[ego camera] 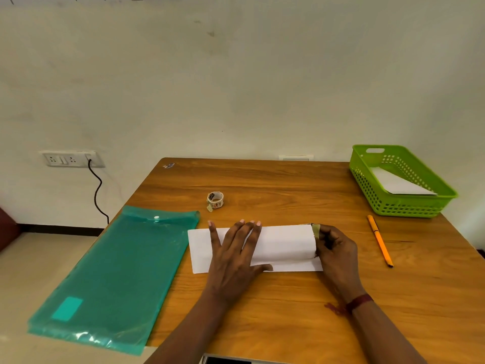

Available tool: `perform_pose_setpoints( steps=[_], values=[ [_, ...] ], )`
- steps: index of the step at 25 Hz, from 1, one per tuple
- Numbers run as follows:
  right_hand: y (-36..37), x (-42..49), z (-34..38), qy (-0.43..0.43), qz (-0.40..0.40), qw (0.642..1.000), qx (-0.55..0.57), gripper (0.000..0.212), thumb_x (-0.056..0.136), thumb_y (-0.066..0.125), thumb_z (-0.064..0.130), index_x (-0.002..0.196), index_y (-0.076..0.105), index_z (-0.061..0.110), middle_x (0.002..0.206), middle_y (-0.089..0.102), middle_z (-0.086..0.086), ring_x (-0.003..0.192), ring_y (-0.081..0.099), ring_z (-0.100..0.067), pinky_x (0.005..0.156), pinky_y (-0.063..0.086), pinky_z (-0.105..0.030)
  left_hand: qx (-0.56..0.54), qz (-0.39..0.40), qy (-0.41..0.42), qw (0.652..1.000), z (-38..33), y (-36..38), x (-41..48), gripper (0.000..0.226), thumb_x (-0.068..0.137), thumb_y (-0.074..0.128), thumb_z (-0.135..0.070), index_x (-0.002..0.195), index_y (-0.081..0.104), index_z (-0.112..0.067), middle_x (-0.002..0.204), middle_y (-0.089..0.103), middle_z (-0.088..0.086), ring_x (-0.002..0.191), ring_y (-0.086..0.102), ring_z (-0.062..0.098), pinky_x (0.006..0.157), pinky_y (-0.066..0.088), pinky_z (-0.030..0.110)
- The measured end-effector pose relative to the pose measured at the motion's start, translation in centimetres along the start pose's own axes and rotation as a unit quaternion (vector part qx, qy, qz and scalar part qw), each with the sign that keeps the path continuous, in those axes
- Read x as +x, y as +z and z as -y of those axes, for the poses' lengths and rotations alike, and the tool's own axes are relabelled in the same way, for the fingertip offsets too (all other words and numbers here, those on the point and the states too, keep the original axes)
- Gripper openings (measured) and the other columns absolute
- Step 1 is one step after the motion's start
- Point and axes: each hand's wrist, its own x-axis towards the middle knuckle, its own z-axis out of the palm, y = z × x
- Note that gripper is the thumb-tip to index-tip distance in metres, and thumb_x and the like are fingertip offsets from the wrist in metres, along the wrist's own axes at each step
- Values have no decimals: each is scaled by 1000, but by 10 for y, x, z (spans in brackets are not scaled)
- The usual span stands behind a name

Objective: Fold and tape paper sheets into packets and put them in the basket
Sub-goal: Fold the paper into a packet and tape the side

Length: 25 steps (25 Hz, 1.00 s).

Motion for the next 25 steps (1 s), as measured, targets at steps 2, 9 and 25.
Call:
perform_pose_setpoints(
  steps=[2, 9, 25],
  values=[
    [0, 1, -6, -4, -45, 999, 0, 17, 94, 61, 14, 109, 66, 21, 94, 72, 3, 84, 67, -5, 67, 54, -31, 3, -14, -23, 1000, 1, 0, 0, 94, 76, 69, -64, 147, 34, -13, 142, 53, 11, 134, 45, 29, 111, 6, 73],
    [2, -8, -9, -48, 0, 981, -190, 42, 91, 60, 11, 127, 50, 30, 109, 64, 16, 102, 56, 4, 86, 48, -28, 5, -43, -147, 988, 15, -1, 5, 93, 73, 81, -41, 148, 31, -16, 146, 47, 13, 139, 38, 33, 110, -3, 74],
    [6, -13, -23, -129, 175, 839, -499, 67, 82, 33, 76, 133, 47, 34, 130, 48, 5, 124, 44, -18, 115, 21, -56, 33, 10, -122, 992, 18, 1, 1, 98, 68, 79, -20, 150, 25, -16, 154, 34, 17, 146, 20, 33, 111, 2, 73]
  ],
)
